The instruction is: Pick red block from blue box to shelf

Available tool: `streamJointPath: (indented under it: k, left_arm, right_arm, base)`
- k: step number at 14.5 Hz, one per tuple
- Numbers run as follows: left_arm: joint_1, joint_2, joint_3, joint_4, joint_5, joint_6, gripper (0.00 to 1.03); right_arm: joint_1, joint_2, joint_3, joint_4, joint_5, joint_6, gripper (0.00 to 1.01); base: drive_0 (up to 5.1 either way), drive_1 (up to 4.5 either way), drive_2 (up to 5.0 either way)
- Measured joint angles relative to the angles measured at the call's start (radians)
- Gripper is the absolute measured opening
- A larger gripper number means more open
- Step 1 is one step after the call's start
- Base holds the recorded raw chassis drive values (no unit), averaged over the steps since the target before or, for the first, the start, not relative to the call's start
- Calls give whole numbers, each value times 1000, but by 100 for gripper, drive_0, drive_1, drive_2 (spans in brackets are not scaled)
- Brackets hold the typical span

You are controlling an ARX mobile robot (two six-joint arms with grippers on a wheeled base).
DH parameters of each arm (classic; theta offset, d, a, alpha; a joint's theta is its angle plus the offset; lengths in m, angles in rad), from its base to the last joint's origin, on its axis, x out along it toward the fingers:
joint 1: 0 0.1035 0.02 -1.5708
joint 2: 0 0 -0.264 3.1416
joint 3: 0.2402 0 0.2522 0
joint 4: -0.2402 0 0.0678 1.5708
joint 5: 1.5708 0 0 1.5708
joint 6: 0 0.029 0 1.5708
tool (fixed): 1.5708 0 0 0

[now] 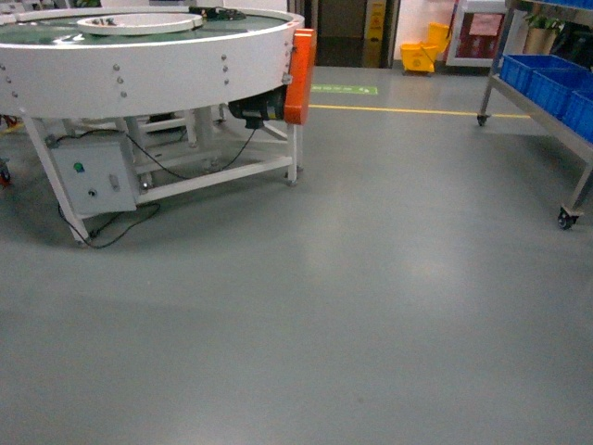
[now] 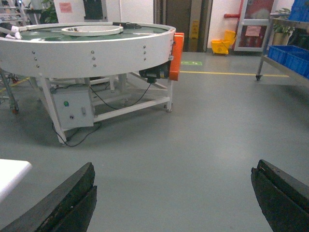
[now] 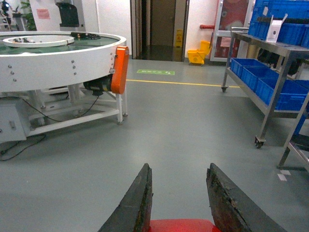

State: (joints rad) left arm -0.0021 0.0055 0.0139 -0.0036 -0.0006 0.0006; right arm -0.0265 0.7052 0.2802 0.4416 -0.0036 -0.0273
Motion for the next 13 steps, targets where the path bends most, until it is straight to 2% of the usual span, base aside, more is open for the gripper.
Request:
streamJointPath:
  k: [7,13]
  left_arm:
    - [0,0,0,-4,0,0,98]
    - [0,0,0,-2,0,0,98]
  right_arm:
    - [0,0,0,-2,0,0,28]
    - [0,0,0,1,-1,0,28]
  base:
    - [0,27,-26]
    - [299,161,-497]
